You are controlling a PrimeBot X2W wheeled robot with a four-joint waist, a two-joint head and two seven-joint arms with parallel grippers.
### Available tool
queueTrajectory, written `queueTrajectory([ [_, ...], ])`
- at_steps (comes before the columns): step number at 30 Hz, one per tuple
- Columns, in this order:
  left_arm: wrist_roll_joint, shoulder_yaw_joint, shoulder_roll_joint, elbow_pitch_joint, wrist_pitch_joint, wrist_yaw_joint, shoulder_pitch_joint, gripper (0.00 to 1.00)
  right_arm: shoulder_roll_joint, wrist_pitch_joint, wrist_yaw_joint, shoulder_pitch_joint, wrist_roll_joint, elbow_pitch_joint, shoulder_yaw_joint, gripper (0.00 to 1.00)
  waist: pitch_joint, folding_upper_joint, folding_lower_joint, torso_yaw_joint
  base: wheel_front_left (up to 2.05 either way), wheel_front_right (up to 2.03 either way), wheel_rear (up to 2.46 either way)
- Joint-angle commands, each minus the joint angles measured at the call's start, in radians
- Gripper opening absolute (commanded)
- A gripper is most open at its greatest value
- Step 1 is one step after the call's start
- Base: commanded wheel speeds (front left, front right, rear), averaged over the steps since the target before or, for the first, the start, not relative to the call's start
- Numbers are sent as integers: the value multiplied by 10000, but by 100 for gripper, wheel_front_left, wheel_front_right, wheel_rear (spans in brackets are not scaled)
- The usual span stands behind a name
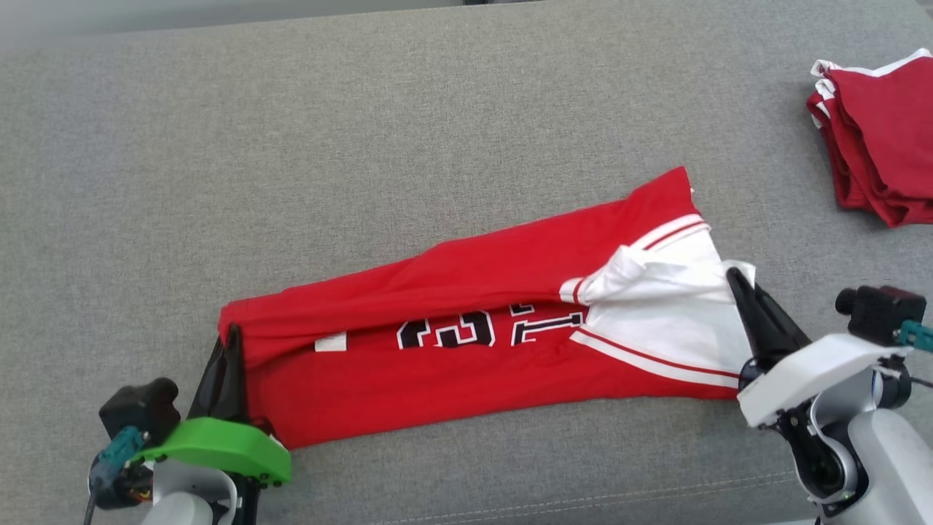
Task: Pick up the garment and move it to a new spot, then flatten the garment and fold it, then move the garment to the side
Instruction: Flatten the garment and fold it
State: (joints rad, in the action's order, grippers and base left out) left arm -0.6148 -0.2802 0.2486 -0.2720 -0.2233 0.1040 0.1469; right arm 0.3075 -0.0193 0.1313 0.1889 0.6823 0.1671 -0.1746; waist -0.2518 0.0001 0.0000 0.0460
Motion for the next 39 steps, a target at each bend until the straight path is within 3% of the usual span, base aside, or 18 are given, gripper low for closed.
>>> queueTrajectory([
  [1, -40, 65, -19, 41, -93, 50, -298, 100, -42, -137, -12, -244, -30, 57, 94, 74, 40, -1, 0, 7, 0, 0, 0],
  [2, -70, 93, -50, 99, -130, 67, -428, 100, -92, -234, -12, -370, -37, 63, 127, 100, 64, -1, 0, 13, 0, 0, 0],
  [12, -16, 663, -305, 1002, -379, 458, -1425, 100, -547, -833, -12, -1503, -261, 50, 1146, 100, 293, -1, 0, -4, 0, 0, 0],
  [24, 719, 725, -684, 1254, -412, 550, -876, 100, -674, -310, -11, -1054, -1104, 124, 1504, 100, 555, -1, 0, -83, 0, 0, 0],
  [39, 1330, 1029, -1288, 1093, -407, 185, -827, 100, -265, 1490, -11, 1052, -1381, 2813, 807, 100, 717, -1, 0, -882, 0, 0, 0],
])
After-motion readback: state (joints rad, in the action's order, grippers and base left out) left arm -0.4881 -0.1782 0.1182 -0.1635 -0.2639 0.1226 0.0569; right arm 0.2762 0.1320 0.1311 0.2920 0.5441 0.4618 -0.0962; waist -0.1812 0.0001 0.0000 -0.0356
